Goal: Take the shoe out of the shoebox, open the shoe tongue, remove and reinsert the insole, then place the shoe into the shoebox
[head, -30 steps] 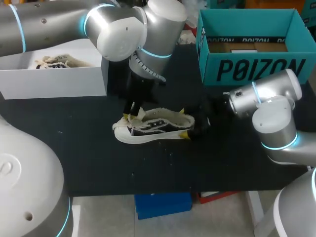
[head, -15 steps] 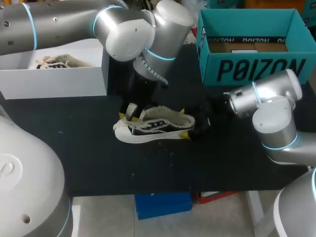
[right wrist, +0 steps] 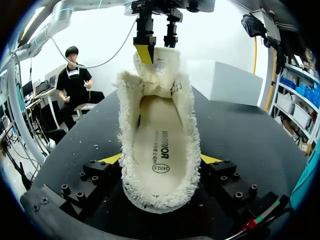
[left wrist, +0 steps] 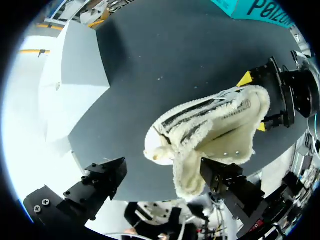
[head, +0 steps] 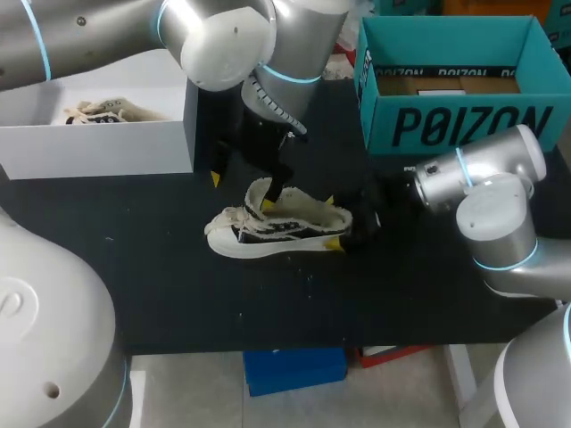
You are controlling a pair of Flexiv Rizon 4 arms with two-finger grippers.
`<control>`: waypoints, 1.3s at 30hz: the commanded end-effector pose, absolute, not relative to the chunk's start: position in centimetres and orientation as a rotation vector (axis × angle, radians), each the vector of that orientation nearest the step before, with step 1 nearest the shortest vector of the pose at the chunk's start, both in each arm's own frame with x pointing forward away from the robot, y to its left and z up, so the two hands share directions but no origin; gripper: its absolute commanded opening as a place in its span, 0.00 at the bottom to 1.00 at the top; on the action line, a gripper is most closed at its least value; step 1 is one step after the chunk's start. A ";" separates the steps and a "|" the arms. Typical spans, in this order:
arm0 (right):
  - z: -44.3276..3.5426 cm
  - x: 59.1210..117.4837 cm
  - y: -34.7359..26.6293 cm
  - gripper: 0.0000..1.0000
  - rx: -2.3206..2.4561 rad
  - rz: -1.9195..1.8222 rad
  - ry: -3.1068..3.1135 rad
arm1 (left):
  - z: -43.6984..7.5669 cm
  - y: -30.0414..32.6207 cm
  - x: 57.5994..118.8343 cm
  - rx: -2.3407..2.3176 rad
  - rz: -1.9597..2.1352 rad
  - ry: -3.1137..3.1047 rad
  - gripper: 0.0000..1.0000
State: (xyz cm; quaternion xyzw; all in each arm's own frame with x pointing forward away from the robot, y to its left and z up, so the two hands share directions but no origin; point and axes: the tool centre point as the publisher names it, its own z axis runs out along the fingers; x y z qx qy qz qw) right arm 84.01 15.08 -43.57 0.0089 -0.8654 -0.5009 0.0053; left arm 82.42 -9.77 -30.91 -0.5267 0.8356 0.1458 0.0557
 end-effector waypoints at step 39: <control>-44.2 84.1 15.0 0.00 0.026 -1.568 -2.710 | -28.5 -13.3 81.1 -0.464 0.081 3.423 0.00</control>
